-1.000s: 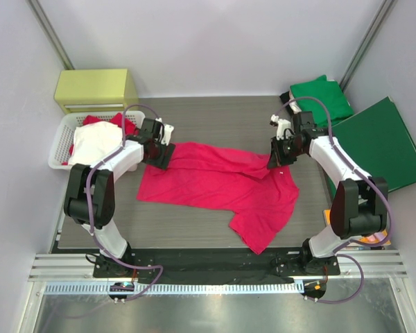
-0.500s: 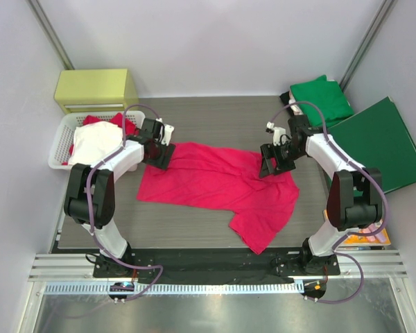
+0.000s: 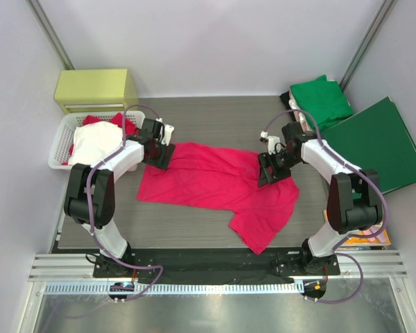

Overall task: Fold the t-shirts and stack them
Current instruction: Fold the flattened tshirt in 1/3 of the way

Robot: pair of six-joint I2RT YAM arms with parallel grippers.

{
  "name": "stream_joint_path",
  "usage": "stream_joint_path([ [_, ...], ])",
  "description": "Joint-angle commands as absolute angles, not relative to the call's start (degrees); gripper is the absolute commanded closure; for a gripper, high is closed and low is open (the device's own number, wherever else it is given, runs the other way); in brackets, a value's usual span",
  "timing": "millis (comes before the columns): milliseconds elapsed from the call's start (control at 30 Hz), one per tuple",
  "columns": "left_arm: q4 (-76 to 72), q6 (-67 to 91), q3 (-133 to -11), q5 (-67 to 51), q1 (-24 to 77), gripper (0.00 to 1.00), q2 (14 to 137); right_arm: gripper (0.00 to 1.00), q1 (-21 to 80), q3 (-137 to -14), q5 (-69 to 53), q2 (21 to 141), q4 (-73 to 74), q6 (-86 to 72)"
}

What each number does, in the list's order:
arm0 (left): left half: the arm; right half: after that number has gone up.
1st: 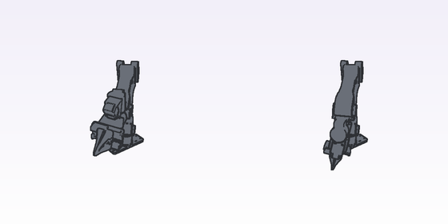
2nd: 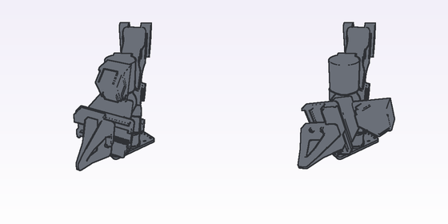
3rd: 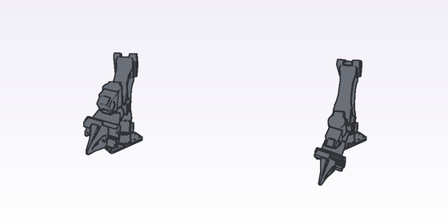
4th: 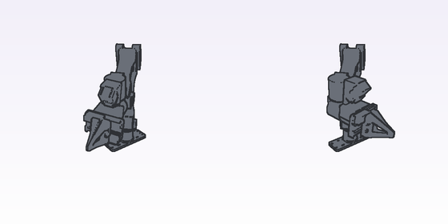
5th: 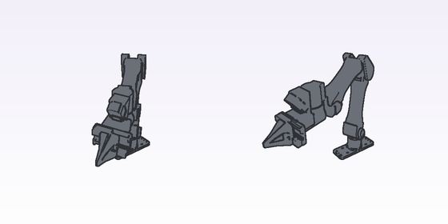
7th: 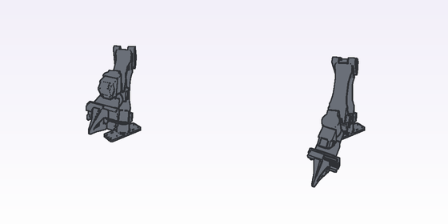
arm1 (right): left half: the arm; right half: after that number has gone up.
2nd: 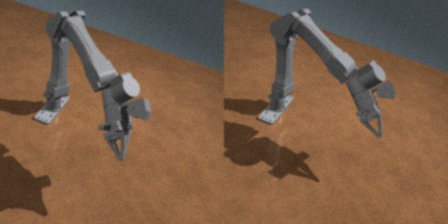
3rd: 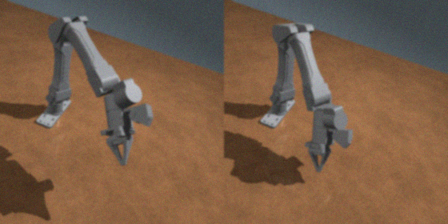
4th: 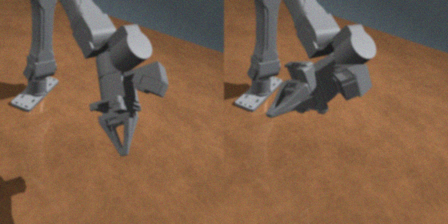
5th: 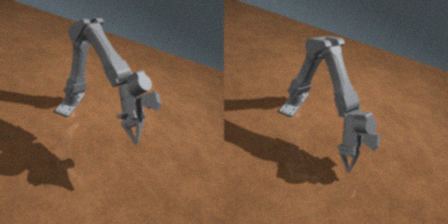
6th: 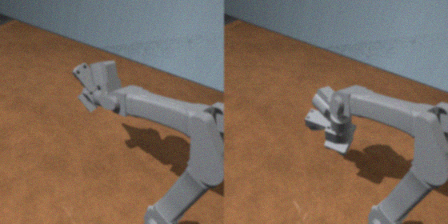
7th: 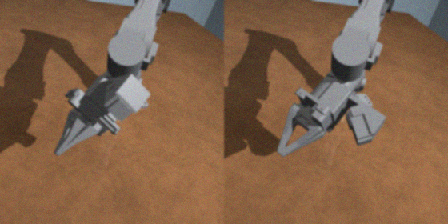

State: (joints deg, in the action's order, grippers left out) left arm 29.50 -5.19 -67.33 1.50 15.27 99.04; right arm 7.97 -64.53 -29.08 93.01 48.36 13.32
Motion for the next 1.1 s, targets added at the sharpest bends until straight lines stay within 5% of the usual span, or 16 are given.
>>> stream_joint_path([
  [0,29.3,-6.0,-68.7,2.7,15.4,0.34,98.6,0.38,12.3,-63.3,-28.7,93.4,44.1,12.2],
  [400,29.2,-7.1,-66.9,3.8,15.4,0.34,96.4,0.4,16.8,-66.9,-24.7,102.3,38.1,10.8],
  [1067,28.3,-6.9,-65.8,3.8,15.4,0.34,97.3,0.44,16.7,-66.3,-22.4,99.6,37.3,11.1],
])
